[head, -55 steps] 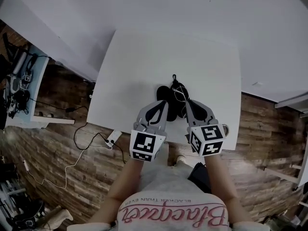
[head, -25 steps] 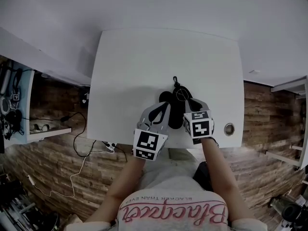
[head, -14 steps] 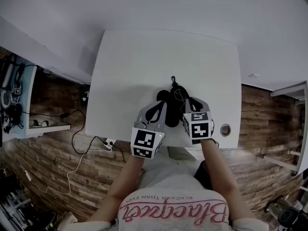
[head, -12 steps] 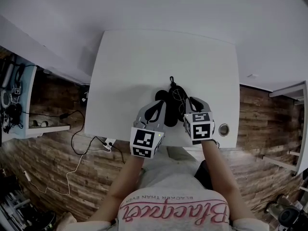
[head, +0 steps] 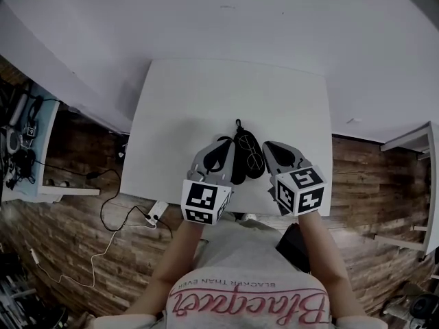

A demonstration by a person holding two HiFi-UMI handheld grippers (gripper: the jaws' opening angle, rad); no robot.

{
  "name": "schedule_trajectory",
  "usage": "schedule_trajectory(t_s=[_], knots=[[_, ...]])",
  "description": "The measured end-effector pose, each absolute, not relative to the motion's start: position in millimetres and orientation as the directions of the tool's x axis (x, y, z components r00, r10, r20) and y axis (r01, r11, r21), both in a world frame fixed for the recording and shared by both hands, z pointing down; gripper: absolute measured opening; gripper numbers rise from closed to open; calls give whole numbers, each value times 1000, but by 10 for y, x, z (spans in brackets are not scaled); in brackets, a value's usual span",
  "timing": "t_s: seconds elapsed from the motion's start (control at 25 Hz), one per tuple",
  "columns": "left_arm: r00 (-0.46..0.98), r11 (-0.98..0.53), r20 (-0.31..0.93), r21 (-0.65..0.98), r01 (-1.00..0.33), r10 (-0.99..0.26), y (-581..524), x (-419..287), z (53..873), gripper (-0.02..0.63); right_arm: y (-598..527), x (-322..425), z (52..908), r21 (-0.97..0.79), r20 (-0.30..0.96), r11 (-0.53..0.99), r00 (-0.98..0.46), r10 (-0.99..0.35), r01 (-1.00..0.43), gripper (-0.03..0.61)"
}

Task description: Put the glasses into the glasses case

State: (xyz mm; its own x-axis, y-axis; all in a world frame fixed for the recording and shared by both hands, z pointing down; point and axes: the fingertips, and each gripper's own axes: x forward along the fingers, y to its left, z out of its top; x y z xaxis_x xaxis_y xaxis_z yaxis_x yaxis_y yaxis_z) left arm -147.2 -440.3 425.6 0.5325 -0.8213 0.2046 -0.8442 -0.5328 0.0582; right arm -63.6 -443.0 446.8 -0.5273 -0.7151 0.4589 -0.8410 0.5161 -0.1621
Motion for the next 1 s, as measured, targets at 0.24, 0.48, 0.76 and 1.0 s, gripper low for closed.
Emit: schedule_trajectory(t_s=[0.24, 0.48, 0.76, 1.0], knots=[[573, -585, 127, -87, -806, -809, -4366, -1320, 3702, 5, -4330, -619, 3691, -183, 226, 533, -563, -795, -826, 11], [587, -582, -6, -124, -804, -810, -4323, -1252, 3098, 5, -4167, -636, 3047, -101, 15, 567, -571, -821, -817, 9], [591, -577, -121, -132, -806, -797, -4255, -1222, 2701, 5, -4059, -602, 2756, -26, -91, 551, -547, -832, -834, 9], [589, -576, -144, -126, -808, -795, -4237, -1180, 2666, 5, -4041, -612, 2693, 34, -77, 543, -544, -835, -839, 9]])
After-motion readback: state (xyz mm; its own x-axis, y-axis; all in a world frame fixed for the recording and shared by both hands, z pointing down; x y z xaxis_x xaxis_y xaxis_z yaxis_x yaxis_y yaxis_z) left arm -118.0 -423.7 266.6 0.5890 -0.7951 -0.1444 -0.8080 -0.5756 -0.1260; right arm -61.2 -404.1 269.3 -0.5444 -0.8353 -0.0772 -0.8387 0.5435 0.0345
